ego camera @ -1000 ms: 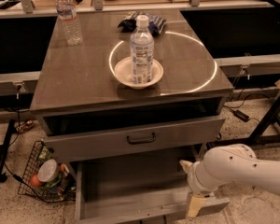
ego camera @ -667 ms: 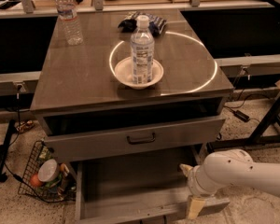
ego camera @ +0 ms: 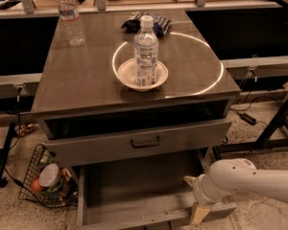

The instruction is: Close middle drawer

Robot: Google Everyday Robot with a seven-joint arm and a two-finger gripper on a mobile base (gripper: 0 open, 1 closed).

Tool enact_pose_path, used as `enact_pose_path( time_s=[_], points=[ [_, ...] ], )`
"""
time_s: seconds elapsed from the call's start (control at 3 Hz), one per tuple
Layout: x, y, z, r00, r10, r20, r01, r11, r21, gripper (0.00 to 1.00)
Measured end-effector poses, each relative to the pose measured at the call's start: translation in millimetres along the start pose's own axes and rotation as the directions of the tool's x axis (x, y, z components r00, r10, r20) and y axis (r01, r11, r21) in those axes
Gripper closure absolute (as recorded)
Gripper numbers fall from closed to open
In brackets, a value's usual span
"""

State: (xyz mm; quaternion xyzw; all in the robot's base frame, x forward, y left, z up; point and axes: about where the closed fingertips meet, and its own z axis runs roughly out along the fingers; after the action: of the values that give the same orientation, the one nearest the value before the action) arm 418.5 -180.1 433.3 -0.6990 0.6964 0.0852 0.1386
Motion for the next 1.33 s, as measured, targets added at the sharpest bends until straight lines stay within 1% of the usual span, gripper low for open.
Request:
enact_pose_path(
  time_s=[0.33,0.67,1.0,1.33],
  points=[
    [-1,-2,5,1.0,-0.014,0.024,0.014,0.9999,0.004,0.38],
    [-7,-8,5,0.998,-0.03,0.046,0.029,0.9994,0.019,0.62],
    [-9,-11,4,0.998,-0.034,0.05,0.033,0.9992,0.023,0.84],
    [-24,-28,1,0.996,-0.061,0.065,0.058,0.9972,0.048,1.0]
  ],
)
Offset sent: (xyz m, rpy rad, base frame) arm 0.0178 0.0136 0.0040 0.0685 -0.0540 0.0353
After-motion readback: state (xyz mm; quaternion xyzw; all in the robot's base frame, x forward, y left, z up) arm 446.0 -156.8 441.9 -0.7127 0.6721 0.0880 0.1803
